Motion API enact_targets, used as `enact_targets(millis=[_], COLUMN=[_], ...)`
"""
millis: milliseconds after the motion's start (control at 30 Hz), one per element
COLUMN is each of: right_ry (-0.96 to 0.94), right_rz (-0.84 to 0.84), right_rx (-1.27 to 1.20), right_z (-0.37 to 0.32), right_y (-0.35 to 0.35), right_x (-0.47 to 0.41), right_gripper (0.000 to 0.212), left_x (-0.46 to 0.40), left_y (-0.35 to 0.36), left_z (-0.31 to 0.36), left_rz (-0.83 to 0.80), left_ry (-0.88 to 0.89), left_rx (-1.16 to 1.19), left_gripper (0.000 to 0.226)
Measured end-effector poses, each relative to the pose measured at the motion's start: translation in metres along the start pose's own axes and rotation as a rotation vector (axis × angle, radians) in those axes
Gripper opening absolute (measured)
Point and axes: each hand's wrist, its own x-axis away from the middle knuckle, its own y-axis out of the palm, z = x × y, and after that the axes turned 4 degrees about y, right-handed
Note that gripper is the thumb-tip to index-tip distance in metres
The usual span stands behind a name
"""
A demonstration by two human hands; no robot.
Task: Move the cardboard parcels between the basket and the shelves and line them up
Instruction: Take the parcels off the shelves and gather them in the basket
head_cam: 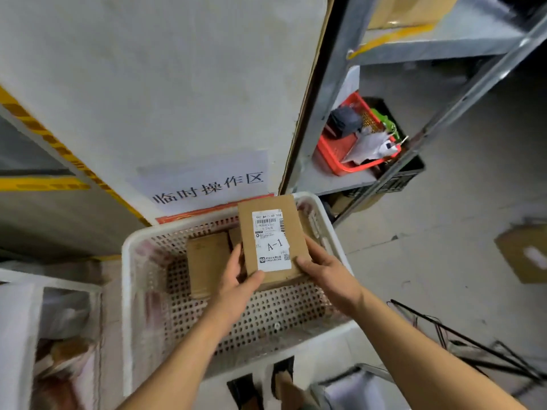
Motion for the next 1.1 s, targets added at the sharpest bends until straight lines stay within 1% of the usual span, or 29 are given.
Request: enact_targets(millis=[100,233,367,467,567,733,1000,1100], right_ry=[0.028,0.074,0.091,0.082,0.107,0.086,0.148,0.151], right_rz=[0.097,0.19,0.285,0.368,0.473,0.572,0.578,0.582], right_rx=[0.034,0.058,0.128,0.186,0.171,0.202,0.168,0.191], right_z=[0.02,0.046,0.063,0.077,0.086,0.094,0.084,0.071], right_y=[-0.03,-0.064,-0.087,-0.095,-0.094,-0.09,-0.085,-0.079], right_x=[-0.031,-0.071,-0.109,-0.131,-0.145,-0.146,-0.14,-0.129], right_gripper=[0.06,0.059,0.058,0.058,0.055,0.056,0.056,0.058], left_x=[-0.035,-0.077,-0.116,-0.137,-0.151,-0.156,-0.154,-0.15], left_y=[0.028,0.059,0.076,0.085,0.09,0.094,0.086,0.077], left_z=[-0.016,-0.033,-0.048,-0.062,-0.074,-0.083,-0.078,-0.069], left_rz=[-0.006,-0.002,-0.019,-0.009,0.003,0.025,-0.003,-0.024], left_ry=[-0.038,-0.046,-0.059,-0.078,-0.089,-0.088,-0.082,-0.062], left_rx=[-0.011,-0.054,-0.059,-0.082,-0.123,-0.169,-0.219,-0.25], left_gripper=[0.091,0.084,0.085,0.088,0.092,0.092,0.093,0.083])
